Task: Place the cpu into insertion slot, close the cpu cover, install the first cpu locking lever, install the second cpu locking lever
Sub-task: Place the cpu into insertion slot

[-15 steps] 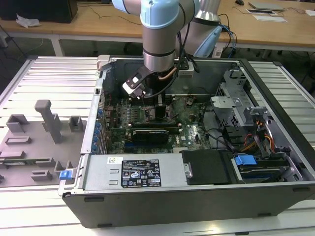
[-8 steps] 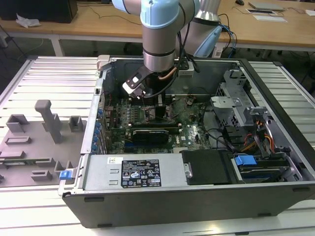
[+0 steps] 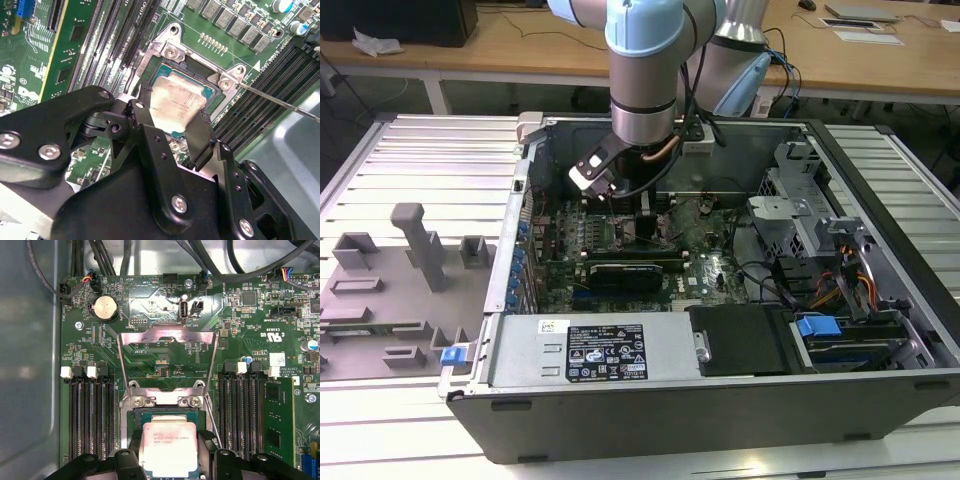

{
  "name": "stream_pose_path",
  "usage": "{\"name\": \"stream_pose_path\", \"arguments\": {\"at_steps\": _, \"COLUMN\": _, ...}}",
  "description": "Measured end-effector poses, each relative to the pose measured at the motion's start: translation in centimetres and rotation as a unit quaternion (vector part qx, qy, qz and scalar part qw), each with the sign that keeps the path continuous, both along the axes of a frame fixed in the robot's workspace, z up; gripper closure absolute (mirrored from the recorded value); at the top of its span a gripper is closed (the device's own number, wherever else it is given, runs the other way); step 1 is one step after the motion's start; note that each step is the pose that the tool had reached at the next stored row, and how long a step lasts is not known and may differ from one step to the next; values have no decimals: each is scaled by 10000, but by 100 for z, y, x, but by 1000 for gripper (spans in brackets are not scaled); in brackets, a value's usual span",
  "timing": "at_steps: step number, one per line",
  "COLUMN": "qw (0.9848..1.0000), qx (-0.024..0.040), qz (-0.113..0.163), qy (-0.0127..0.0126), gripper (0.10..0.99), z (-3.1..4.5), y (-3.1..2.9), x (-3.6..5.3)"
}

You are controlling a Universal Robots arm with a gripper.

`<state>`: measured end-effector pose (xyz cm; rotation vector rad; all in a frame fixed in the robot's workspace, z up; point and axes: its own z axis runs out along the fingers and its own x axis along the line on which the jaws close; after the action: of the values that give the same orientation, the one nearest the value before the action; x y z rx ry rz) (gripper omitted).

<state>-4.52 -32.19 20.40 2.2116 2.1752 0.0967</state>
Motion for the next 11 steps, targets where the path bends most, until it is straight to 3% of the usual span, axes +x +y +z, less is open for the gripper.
{"name": "stream_pose_path", "arguments": {"at_steps": 2, "qw": 10000, "qx": 34, "qz": 0, "qy": -1, "gripper": 557, "z": 1, "y": 1, "x": 0}}
{"name": "stream_pose_path", "arguments": {"at_steps": 11, "qw": 10000, "qx": 39, "qz": 0, "qy": 0, "gripper": 557, "z": 2, "y": 0, "x": 1}}
